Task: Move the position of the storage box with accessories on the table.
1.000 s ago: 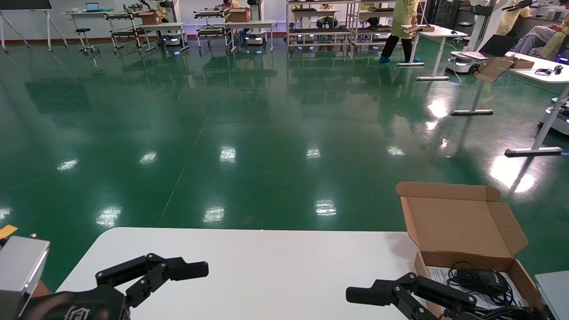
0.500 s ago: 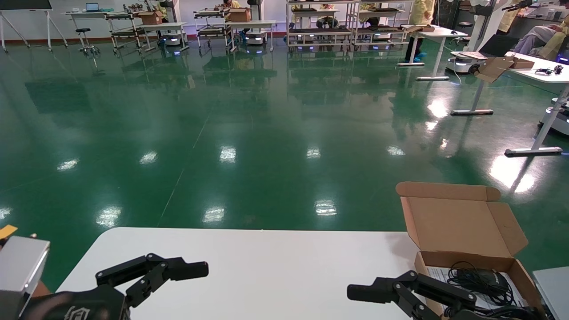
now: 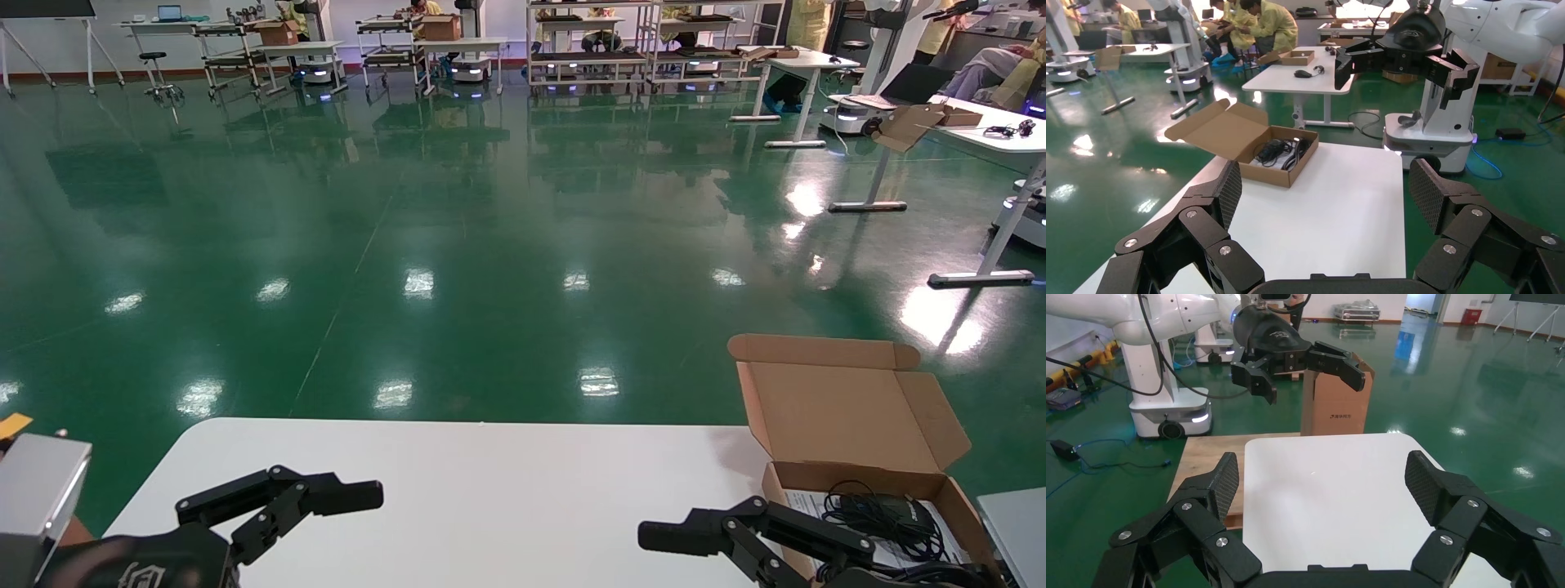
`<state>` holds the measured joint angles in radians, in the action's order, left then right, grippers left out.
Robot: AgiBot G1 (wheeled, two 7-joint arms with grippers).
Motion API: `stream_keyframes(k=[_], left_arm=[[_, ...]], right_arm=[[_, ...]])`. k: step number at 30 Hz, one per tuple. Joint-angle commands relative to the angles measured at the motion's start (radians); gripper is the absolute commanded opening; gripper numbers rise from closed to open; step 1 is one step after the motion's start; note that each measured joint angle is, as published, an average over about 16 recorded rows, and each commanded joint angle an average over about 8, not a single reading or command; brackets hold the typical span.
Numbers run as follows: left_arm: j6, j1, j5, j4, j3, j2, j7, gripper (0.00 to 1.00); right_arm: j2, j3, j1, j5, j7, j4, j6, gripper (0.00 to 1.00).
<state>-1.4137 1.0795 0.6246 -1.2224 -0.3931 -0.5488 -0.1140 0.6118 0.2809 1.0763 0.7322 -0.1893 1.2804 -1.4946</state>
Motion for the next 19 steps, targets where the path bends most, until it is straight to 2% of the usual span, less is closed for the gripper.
stream_keyframes(k=[1, 19], left_arm=[[0.000, 0.000, 0.000, 0.000, 0.000, 0.000, 0.000, 1.00], [0.000, 0.000, 0.000, 0.000, 0.000, 0.000, 0.000, 1.00]], right_arm=[[0.000, 0.000, 0.000, 0.000, 0.000, 0.000, 0.000, 1.00], [0.000, 0.001, 0.001, 0.000, 0.000, -0.001, 0.000, 1.00]])
